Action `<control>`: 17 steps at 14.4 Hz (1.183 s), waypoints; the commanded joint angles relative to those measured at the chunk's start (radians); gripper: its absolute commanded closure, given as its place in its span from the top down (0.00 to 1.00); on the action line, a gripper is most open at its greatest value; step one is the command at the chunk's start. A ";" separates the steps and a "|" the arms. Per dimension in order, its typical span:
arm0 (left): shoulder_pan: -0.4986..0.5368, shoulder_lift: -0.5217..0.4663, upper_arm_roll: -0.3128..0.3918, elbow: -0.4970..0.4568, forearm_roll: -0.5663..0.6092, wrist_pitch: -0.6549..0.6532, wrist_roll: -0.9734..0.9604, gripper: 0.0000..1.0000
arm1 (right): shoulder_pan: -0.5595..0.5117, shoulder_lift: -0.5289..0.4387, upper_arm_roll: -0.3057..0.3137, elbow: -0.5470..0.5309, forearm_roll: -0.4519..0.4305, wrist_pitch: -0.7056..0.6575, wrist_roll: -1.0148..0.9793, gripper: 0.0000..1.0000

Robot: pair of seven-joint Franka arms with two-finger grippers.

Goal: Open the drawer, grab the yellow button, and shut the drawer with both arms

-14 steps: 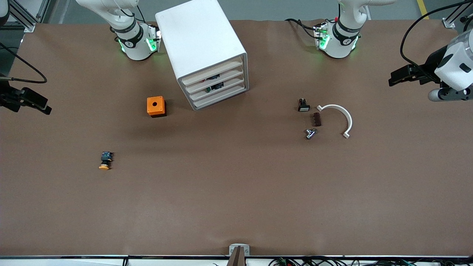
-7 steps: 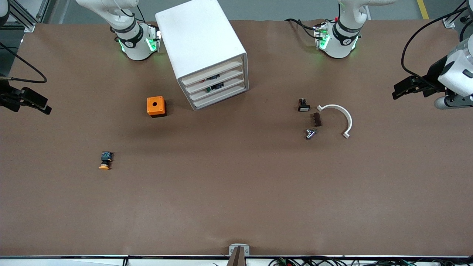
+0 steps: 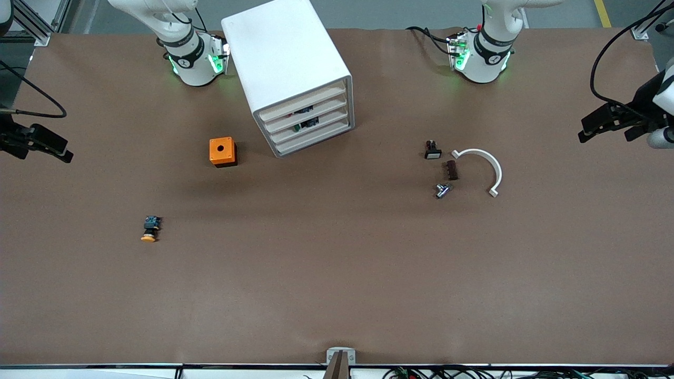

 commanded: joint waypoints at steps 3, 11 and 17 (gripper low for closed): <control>-0.010 -0.010 -0.013 0.006 0.021 -0.010 0.002 1.00 | 0.005 -0.023 -0.001 -0.018 -0.010 0.002 0.012 1.00; -0.010 -0.008 -0.013 0.026 0.020 -0.011 0.012 1.00 | 0.006 -0.023 -0.001 -0.018 -0.010 0.002 0.012 1.00; -0.010 -0.001 -0.013 0.029 0.020 -0.011 0.011 1.00 | 0.005 -0.021 -0.001 -0.018 -0.008 0.001 0.012 1.00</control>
